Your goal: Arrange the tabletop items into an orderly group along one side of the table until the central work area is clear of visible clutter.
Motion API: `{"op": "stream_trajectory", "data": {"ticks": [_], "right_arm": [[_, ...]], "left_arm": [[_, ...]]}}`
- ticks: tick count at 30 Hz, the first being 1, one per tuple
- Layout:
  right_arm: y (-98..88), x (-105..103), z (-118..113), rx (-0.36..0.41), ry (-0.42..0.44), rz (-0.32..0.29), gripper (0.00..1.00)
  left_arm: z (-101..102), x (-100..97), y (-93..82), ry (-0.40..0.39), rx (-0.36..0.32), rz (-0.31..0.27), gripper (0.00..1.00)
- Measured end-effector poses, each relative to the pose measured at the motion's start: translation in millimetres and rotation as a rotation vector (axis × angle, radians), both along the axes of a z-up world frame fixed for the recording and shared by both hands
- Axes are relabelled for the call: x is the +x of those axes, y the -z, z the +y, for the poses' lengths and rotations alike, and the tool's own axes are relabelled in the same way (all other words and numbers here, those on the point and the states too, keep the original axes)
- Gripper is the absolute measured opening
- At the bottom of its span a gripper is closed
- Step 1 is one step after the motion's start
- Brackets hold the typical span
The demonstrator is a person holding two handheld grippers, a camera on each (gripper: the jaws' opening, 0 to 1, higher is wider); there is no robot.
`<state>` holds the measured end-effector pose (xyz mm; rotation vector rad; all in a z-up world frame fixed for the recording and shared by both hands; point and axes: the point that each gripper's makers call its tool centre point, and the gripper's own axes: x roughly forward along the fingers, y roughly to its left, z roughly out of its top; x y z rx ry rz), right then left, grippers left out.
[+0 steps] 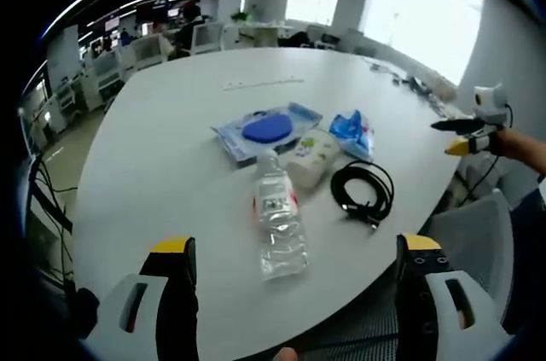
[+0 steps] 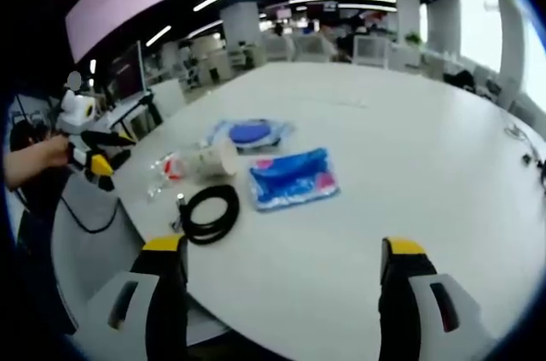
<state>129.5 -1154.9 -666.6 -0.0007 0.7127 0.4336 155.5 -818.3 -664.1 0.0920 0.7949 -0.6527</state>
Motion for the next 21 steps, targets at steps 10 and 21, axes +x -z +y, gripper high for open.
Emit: {"op": "stream_trajectory", "data": {"ticks": [10,21], "right_arm": [[2.8,-2.6,-1.4,0.0,0.007,0.008,0.91],[-0.6,-0.6,-2.3,-0.005,0.01,0.007,0.91]], "left_arm": [[3.2,-4.0,0.2,0.003,0.015,0.01,0.95],[0.3,-2.4,0.9,0.008,0.007,0.026,0.93]]}}
